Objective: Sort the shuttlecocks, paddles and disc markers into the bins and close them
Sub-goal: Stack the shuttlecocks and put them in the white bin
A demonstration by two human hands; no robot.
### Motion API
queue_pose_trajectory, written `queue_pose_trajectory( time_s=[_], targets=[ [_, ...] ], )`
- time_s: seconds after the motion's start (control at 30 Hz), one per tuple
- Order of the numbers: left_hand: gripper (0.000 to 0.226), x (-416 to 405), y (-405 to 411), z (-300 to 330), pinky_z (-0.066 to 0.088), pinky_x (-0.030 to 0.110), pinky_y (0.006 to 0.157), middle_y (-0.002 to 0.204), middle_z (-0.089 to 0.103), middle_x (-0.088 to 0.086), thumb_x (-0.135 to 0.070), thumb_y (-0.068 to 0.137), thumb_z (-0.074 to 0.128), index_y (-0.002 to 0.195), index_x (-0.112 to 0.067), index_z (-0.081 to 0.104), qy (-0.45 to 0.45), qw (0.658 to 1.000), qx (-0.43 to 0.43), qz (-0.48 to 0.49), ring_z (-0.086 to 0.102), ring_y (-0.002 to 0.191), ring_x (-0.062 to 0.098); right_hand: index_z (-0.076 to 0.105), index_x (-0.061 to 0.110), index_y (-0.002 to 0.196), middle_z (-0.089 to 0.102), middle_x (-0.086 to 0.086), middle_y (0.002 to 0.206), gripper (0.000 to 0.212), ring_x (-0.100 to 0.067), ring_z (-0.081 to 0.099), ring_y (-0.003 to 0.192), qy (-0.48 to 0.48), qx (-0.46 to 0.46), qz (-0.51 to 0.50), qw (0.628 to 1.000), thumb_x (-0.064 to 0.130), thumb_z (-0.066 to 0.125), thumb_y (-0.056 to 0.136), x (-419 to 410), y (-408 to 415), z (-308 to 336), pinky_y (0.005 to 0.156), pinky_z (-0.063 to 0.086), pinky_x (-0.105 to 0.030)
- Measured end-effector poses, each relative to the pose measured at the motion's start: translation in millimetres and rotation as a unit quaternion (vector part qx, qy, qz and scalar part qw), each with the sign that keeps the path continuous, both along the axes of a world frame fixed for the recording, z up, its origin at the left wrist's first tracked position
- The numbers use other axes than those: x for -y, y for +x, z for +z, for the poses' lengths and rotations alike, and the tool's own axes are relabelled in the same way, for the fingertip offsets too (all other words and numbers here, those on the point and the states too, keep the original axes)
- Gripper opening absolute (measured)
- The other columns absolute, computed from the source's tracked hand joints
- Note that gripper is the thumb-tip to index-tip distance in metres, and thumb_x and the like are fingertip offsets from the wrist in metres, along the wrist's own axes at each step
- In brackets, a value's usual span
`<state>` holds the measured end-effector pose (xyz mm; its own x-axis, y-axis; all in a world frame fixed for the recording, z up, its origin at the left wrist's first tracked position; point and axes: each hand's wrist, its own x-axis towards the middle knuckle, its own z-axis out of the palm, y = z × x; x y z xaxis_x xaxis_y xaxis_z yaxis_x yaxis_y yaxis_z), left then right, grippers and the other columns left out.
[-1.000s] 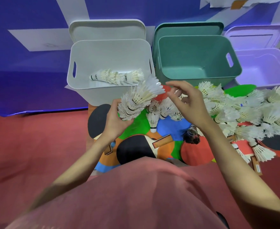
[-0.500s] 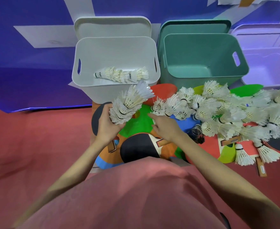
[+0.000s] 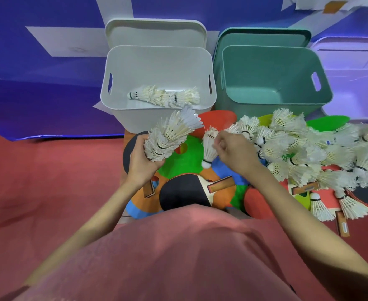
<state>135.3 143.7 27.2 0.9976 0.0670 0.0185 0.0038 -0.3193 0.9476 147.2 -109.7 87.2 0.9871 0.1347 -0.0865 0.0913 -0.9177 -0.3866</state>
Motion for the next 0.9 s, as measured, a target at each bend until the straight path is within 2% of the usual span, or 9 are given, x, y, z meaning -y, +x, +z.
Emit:
queue_pose_trajectory(
  time_s=[0.13,0.23,0.3,0.4,0.5,0.6,0.67,0.8,0.9],
  targets=[
    [0.05,0,3,1,0.051,0.038,0.073,0.089,0.062,-0.026,-0.033,0.059,0.075,0.099,-0.041,0.047,0.005,1.0,0.001,-0.004,0.06,0.079,0.007,0.055,0.012,0.09,0.059,0.0,0.064,0.011,-0.027,0.057,0.061,0.147,0.174,-0.09,0.969,0.023,0.053,0.094,9,-1,43,0.054,0.042,-0.038],
    [0.051,3,5,1,0.053,0.043,0.075,0.091,0.064,-0.016,-0.027,0.061,0.078,0.104,-0.031,0.05,0.013,1.0,-0.002,-0.012,0.062,0.083,0.014,0.055,0.01,0.089,0.057,-0.004,0.061,0.012,-0.025,0.055,0.055,0.268,0.228,-0.135,0.926,0.02,0.052,0.094,6,5,54,0.053,0.045,-0.043],
    [0.051,7,5,3,0.052,0.042,0.076,0.093,0.065,-0.01,-0.025,0.062,0.078,0.105,-0.028,0.051,0.016,1.0,-0.002,-0.021,0.063,0.085,0.017,0.054,0.013,0.088,0.056,-0.003,0.061,0.009,-0.027,0.056,0.057,0.301,0.221,-0.118,0.92,0.02,0.053,0.094,3,7,54,0.053,0.046,-0.045],
    [0.052,13,8,8,0.052,0.041,0.077,0.093,0.066,-0.007,-0.019,0.064,0.079,0.101,-0.038,0.048,0.022,0.999,-0.001,-0.036,0.065,0.088,0.02,0.053,0.02,0.088,0.053,-0.002,0.06,0.006,-0.027,0.053,0.055,0.315,0.165,-0.058,0.933,0.019,0.055,0.093,-3,8,49,0.053,0.046,-0.045],
    [0.052,17,12,9,0.052,0.042,0.077,0.096,0.066,0.0,-0.017,0.063,0.081,0.102,-0.029,0.049,0.016,0.998,-0.01,-0.055,0.065,0.089,0.021,0.055,0.02,0.091,0.058,-0.012,0.065,0.003,-0.029,0.058,0.058,0.312,0.103,-0.011,0.944,0.019,0.055,0.094,-3,7,47,0.055,0.049,-0.043],
    [0.054,21,16,11,0.052,0.036,0.076,0.097,0.065,0.005,-0.015,0.063,0.083,0.106,-0.015,0.049,0.016,0.998,-0.01,-0.057,0.064,0.089,0.019,0.055,0.016,0.092,0.058,-0.012,0.065,0.004,-0.012,0.059,0.058,0.335,0.067,0.0,0.94,0.013,0.054,0.095,4,9,53,0.056,0.046,-0.023],
    [0.053,25,18,13,0.05,0.026,0.073,0.095,0.063,0.0,-0.008,0.066,0.084,0.106,-0.012,0.049,0.015,0.998,-0.003,-0.056,0.062,0.085,0.012,0.057,0.011,0.093,0.059,-0.011,0.064,0.004,-0.006,0.057,0.057,0.355,0.067,-0.007,0.932,0.011,0.054,0.095,10,11,60,0.057,0.042,-0.015],
    [0.053,32,18,16,0.045,0.013,0.067,0.092,0.059,-0.009,-0.01,0.067,0.084,0.105,-0.014,0.048,0.012,0.998,0.001,-0.056,0.057,0.077,-0.003,0.06,0.0,0.1,0.055,-0.014,0.06,0.019,-0.004,0.044,0.046,0.412,0.112,-0.09,0.9,0.014,0.048,0.098,29,13,61,0.047,0.033,-0.02],
    [0.053,33,18,15,0.044,0.013,0.067,0.092,0.059,-0.007,-0.011,0.067,0.085,0.104,-0.014,0.048,0.015,0.998,-0.001,-0.056,0.057,0.077,-0.004,0.061,0.009,0.098,0.056,-0.004,0.063,0.013,-0.007,0.048,0.052,0.342,0.132,-0.137,0.92,0.019,0.054,0.094,48,14,37,0.053,0.039,-0.023]
  ],
)
